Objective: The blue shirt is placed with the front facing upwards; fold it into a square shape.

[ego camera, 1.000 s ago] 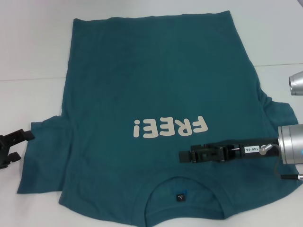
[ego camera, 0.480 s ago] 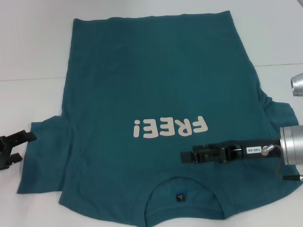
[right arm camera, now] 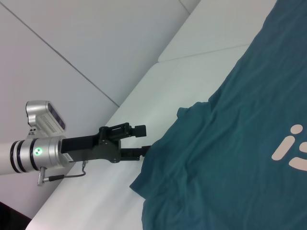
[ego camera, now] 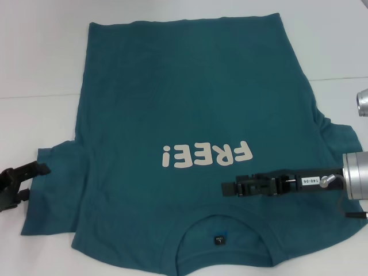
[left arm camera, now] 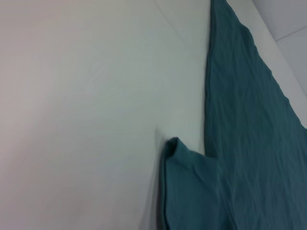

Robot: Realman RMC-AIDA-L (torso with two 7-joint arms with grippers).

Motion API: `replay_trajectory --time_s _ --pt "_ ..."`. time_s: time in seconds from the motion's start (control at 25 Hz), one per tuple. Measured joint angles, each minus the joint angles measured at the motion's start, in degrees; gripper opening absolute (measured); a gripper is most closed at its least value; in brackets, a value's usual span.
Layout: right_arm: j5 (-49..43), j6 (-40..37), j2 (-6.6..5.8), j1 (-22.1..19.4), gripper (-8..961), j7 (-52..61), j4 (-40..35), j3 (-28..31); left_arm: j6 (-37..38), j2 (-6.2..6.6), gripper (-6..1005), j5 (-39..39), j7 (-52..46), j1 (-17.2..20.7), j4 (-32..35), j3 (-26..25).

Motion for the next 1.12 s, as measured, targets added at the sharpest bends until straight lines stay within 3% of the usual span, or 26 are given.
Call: replay_trajectory --time_s 1.12 --pt "0.35 0.61 -0.15 -0.51 945 -0.06 0.0 0.16 1.98 0.65 719 3.09 -2.76 -1.58 0.13 1.55"
